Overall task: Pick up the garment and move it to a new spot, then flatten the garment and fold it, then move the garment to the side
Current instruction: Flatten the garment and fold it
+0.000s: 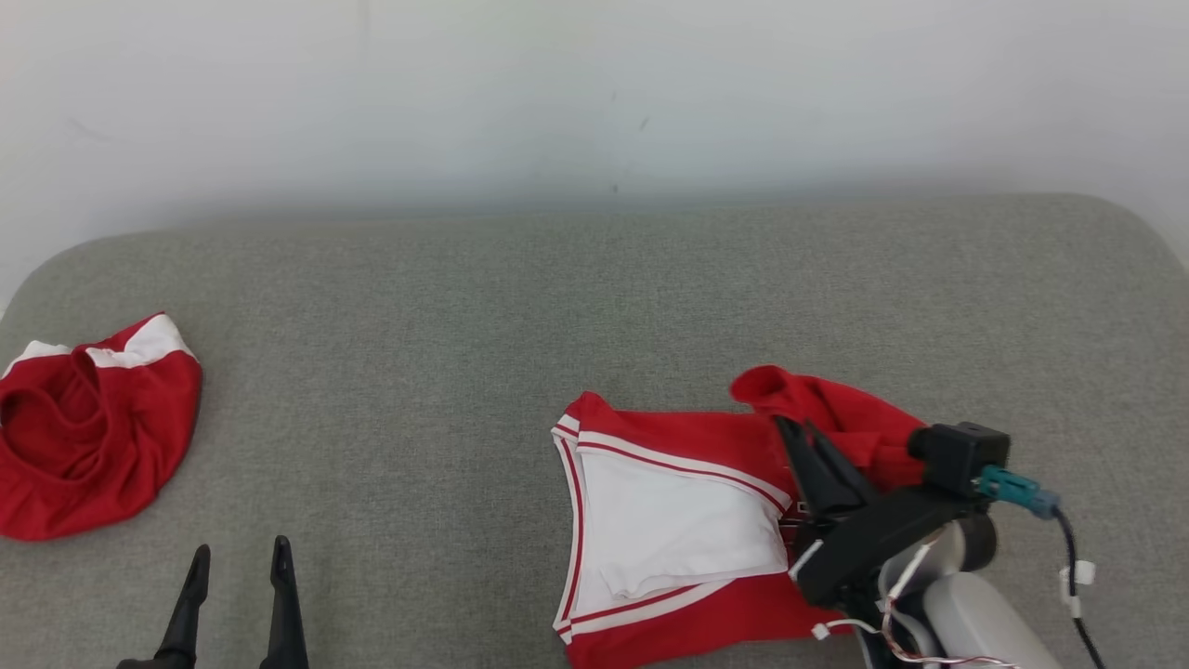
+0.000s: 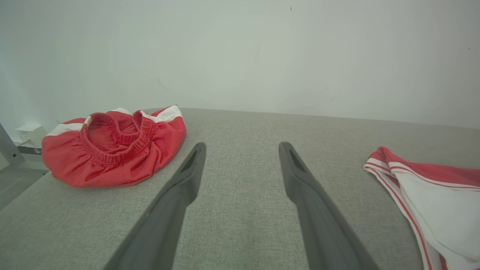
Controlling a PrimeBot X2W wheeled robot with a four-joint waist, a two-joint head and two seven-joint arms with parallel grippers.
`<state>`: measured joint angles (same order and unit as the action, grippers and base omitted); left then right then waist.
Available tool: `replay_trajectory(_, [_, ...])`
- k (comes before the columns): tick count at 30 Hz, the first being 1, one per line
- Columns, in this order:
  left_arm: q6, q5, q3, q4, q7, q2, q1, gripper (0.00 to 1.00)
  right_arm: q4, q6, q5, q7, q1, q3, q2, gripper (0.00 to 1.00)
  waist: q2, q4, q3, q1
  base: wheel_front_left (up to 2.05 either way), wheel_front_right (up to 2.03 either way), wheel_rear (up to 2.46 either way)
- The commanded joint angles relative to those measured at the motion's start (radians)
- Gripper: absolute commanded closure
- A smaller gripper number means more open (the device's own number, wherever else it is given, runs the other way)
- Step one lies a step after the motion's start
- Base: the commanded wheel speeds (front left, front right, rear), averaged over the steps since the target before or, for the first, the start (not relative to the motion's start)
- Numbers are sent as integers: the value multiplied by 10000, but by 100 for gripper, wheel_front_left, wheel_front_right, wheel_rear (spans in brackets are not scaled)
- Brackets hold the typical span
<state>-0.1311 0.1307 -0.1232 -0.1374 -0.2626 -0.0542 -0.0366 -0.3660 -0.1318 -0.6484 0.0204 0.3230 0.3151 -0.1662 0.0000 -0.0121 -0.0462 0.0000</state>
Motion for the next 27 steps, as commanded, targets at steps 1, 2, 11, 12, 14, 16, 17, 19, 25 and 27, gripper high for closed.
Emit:
replay_trajectory(1, [12, 38, 27, -18, -31, 26, 63, 0, 148, 25, 173, -62, -111, 73, 267, 100, 0, 71, -40, 0, 0, 0, 0])
replay_trajectory(2, [12, 45, 59, -37, -31, 28, 102, 0, 156, 25, 231, -82, -108, 109, 410, 100, 0, 119, -53, 0, 0, 0, 0])
replay_trajectory(11, [12, 130, 321, -209, -31, 31, 416, 0, -464, 25, 306, 285, 403, 677, 1115, 100, 0, 573, -147, 0, 0, 0, 0])
replay_trajectory(12, [12, 140, 353, -216, -31, 31, 440, 0, -582, 25, 256, 365, 493, 753, 1127, 100, 0, 616, -163, 0, 0, 0, 0])
replay_trajectory(14, [12, 158, 402, -248, -31, 33, 454, 0, -775, 25, 13, 557, 663, 1035, 1157, 100, 0, 706, -196, 0, 0, 0, 0])
replay_trajectory(16, [13, 167, 438, -286, -31, 32, 515, 0, -1073, 25, -227, 737, 795, 1394, 1163, 100, 0, 792, -221, 0, 0, 0, 0])
replay_trajectory(17, [12, 152, 455, -297, -31, 33, 543, 0, -1247, 25, -243, 839, 882, 1514, 1151, 84, 0, 821, -226, 0, 0, 0, 0])
replay_trajectory(19, [12, 148, 494, -317, -31, 39, 572, 0, -1549, 25, -356, 989, 1044, 1806, 1155, 0, 0, 861, -240, 0, 0, 0, 0])
replay_trajectory(25, [12, 199, 406, -318, -31, 40, 482, 0, -1949, 25, -155, 1521, 1465, 2073, 1153, 0, 0, 769, -246, 0, 0, 0, 0])
replay_trajectory(27, [13, 215, 368, -330, -31, 39, 439, 0, -1922, 25, 32, 1746, 1612, 2017, 1154, 0, 0, 684, -233, 0, 0, 0, 0])
